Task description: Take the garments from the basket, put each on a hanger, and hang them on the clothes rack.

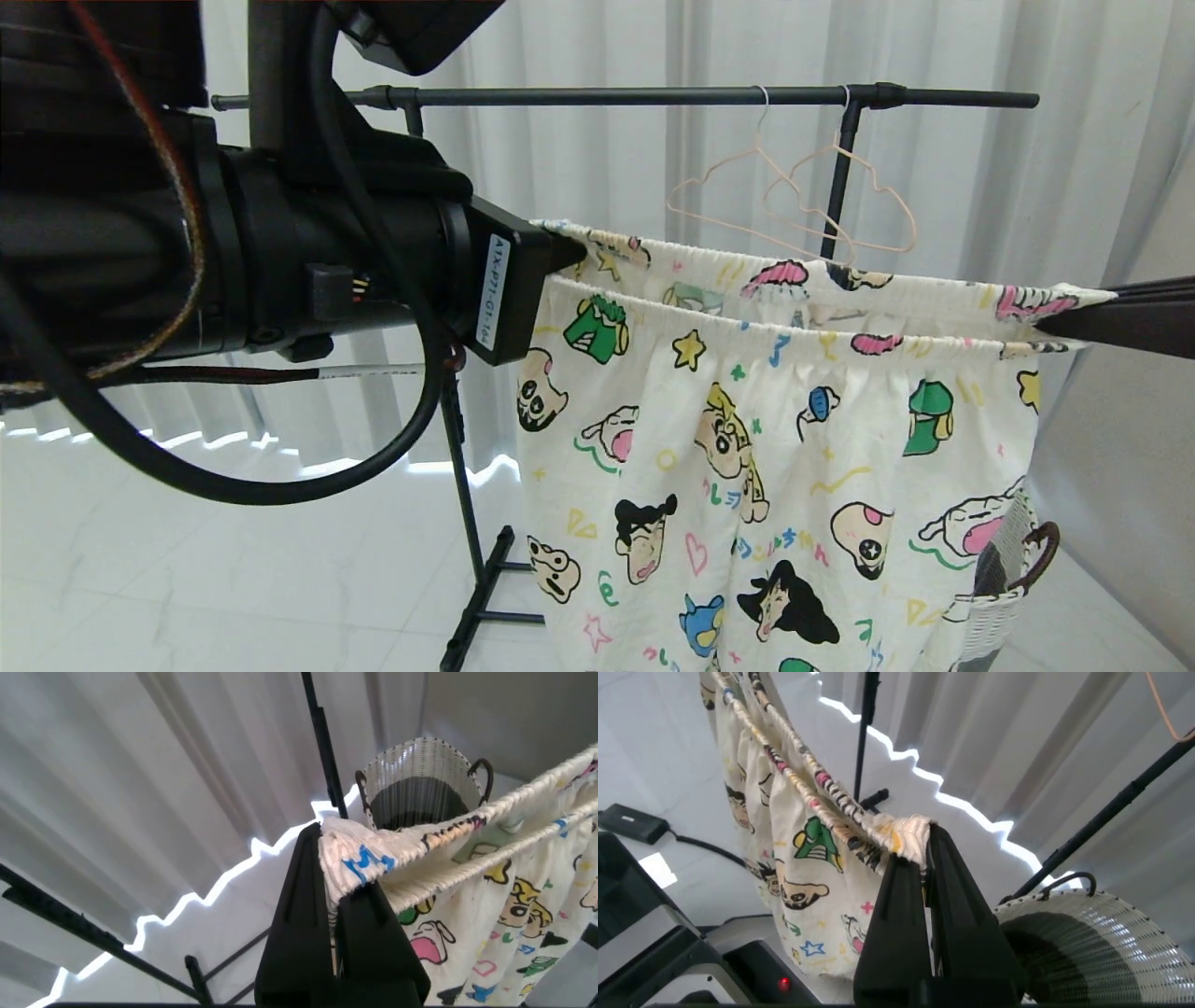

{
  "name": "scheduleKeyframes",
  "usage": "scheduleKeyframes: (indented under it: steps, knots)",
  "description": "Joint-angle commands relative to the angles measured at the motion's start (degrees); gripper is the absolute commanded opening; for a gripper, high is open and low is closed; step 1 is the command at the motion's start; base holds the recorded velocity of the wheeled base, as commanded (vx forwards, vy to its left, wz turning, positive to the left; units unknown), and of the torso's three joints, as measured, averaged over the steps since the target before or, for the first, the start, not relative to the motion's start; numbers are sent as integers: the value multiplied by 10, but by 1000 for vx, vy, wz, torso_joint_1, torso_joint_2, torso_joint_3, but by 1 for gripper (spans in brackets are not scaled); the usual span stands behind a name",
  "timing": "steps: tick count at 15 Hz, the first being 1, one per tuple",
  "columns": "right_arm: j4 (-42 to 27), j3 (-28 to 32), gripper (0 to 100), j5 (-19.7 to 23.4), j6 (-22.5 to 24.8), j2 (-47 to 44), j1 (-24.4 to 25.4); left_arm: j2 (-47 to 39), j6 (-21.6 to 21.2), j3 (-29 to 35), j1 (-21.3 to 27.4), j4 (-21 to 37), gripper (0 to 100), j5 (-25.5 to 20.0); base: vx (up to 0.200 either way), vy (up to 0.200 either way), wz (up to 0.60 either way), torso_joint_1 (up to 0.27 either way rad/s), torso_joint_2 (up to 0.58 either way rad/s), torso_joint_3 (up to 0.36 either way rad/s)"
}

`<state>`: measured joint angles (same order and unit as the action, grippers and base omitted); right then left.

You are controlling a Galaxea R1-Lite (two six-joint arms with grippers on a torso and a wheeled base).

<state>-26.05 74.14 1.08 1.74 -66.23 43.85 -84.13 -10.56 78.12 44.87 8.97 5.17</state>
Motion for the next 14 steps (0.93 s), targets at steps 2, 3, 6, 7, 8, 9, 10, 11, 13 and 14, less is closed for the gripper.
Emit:
scheduleKeyframes:
  steps: [2,3,6,7,8,9,10,11,13,14]
  knots:
    - [0,0,0,1,0,-2,0,10,-2,-1,3,0,0,2,0,0,0,0,0,0]
    - [-1,0,0,1,0,-1,0,12,-6,-2,5,0,0,12,0,0,0,0,0,0]
    - [-30,0,100,0,12,2,1,11,-9,-7,6,0,0,25,0,0,0,0,0,0]
    - [-30,-2,100,1,27,7,1,11,-9,-9,5,0,0,25,0,0,0,0,0,0]
    - [-30,-5,100,2,34,8,1,9,-9,-9,5,0,0,30,0,0,0,0,0,0]
    - [-30,-6,100,3,34,8,1,8,-9,-9,5,0,0,34,0,0,0,0,0,0]
    - [-30,-7,100,2,34,9,1,8,-9,-10,5,0,0,41,0,0,0,0,0,0]
    - [-31,-7,100,-1,33,10,-2,11,-9,-14,4,0,0,43,0,0,0,0,0,0]
    - [-49,-6,100,-47,34,10,-43,31,-10,-34,-14,0,0,70,0,0,0,0,0,0]
    - [-84,-4,100,-100,34,10,-81,52,-10,-57,-37,0,0,90,0,0,0,0,0,0]
